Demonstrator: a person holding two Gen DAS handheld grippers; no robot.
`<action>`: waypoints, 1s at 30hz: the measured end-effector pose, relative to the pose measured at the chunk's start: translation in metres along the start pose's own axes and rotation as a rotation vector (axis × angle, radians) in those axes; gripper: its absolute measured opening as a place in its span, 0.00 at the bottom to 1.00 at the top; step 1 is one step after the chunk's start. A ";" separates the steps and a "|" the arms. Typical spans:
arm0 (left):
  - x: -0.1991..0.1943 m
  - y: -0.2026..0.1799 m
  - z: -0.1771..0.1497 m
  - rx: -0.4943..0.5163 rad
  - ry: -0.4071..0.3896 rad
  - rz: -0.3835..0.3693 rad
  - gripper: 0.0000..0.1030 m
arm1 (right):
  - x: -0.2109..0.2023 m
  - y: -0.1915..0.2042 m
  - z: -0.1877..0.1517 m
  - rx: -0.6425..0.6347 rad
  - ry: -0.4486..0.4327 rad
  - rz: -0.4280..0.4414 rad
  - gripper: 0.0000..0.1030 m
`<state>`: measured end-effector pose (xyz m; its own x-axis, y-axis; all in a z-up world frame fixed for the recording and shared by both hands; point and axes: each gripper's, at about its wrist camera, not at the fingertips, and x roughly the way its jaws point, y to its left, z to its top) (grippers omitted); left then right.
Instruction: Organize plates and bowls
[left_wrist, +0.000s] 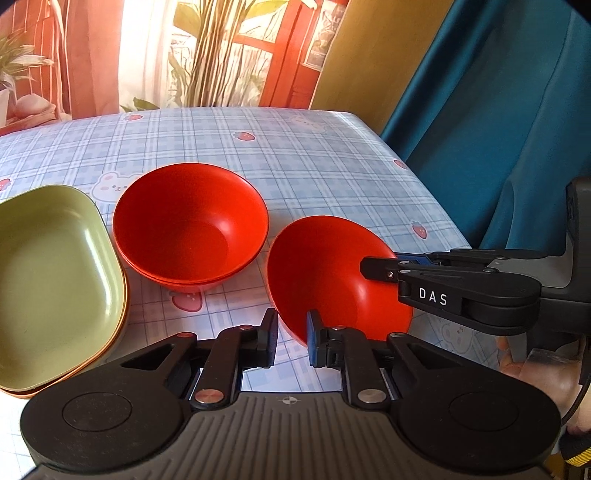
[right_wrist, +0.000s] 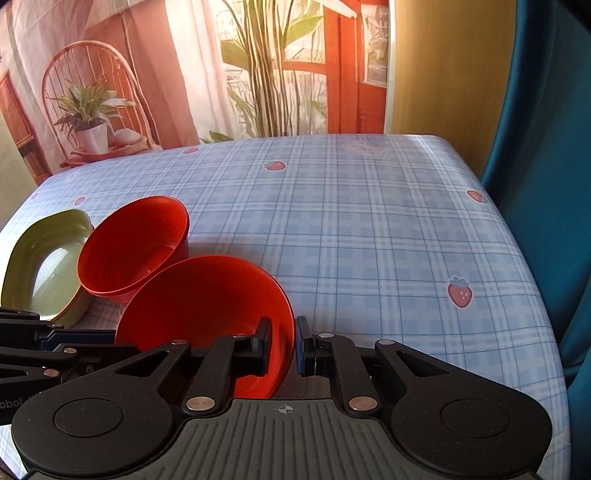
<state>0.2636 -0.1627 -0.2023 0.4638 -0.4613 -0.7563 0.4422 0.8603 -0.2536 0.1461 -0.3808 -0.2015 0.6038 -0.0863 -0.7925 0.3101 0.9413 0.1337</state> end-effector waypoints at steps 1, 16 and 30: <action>0.000 -0.001 0.001 0.003 -0.002 -0.004 0.17 | -0.001 -0.001 0.001 0.001 -0.003 -0.001 0.12; -0.025 -0.016 0.024 0.041 -0.087 -0.058 0.17 | -0.027 -0.012 0.023 0.034 -0.073 -0.036 0.12; -0.045 0.011 0.041 -0.010 -0.165 -0.024 0.17 | -0.031 0.024 0.058 -0.020 -0.118 0.002 0.12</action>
<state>0.2789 -0.1412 -0.1461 0.5738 -0.5104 -0.6406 0.4476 0.8504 -0.2767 0.1772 -0.3739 -0.1394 0.6870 -0.1212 -0.7165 0.2945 0.9478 0.1221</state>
